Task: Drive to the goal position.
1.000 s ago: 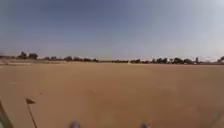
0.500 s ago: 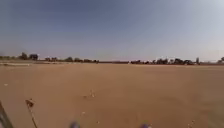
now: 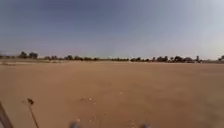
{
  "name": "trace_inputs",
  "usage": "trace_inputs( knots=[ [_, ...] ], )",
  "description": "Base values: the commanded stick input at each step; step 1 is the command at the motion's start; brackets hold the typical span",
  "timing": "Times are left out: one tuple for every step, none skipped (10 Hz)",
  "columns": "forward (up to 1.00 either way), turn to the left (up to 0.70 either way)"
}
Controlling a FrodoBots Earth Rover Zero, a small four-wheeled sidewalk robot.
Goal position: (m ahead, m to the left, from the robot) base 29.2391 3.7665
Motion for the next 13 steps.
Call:
trace_inputs(
  knots=[
    [0.50, 0.00],
    [0.50, 0.00],
    [0.50, 0.00],
    [0.50, 0.00],
    [0.50, 0.00],
    [0.50, 0.00],
    [0.50, 0.00],
    [0.50, 0.00],
    [0.50, 0.00],
    [0.50, 0.00],
    [0.50, 0.00],
    [0.50, 0.00],
    [0.50, 0.00]
  ],
)
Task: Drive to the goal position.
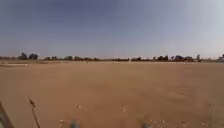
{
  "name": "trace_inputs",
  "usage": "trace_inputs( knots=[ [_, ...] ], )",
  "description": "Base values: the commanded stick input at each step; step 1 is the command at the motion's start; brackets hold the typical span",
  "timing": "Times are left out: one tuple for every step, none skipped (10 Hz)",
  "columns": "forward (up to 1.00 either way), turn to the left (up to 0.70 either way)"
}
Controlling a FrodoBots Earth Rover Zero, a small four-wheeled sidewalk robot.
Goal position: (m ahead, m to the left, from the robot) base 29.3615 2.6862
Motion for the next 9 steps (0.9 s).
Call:
trace_inputs(
  knots=[
    [0.50, 0.00],
    [0.50, 0.00],
    [0.50, 0.00],
    [0.50, 0.00],
    [0.50, 0.00],
    [0.50, 0.00],
    [0.50, 0.00],
    [0.50, 0.00],
    [0.50, 0.00]
  ],
)
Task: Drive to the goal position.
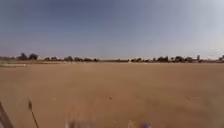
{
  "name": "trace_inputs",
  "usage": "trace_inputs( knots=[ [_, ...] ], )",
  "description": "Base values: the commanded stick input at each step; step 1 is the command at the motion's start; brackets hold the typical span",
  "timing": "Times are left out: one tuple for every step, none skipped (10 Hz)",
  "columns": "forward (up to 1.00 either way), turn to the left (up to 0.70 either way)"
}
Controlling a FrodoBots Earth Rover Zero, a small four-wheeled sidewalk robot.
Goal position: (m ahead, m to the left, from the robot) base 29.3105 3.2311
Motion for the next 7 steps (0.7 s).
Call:
trace_inputs(
  knots=[
    [0.50, 0.00],
    [0.50, 0.00],
    [0.50, 0.00],
    [0.50, 0.00],
    [0.50, 0.00],
    [0.50, 0.00],
    [0.50, 0.00]
  ],
)
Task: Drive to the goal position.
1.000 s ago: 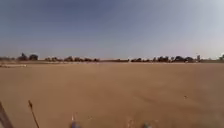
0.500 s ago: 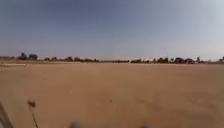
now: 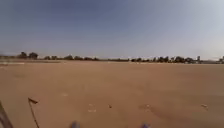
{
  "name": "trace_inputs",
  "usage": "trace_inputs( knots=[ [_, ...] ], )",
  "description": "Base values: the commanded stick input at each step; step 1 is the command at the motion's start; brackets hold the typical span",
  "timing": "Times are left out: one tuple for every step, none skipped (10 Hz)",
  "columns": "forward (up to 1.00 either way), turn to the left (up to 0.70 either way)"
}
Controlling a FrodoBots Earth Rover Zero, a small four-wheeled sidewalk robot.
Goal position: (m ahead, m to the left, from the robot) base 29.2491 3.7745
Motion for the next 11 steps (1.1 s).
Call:
trace_inputs(
  knots=[
    [0.50, 0.00],
    [0.50, 0.00],
    [0.50, 0.00],
    [0.50, 0.00],
    [0.50, 0.00],
    [0.50, 0.00],
    [0.50, 0.00],
    [0.50, 0.00],
    [0.50, 0.00],
    [0.50, 0.00],
    [0.50, 0.00]
  ],
)
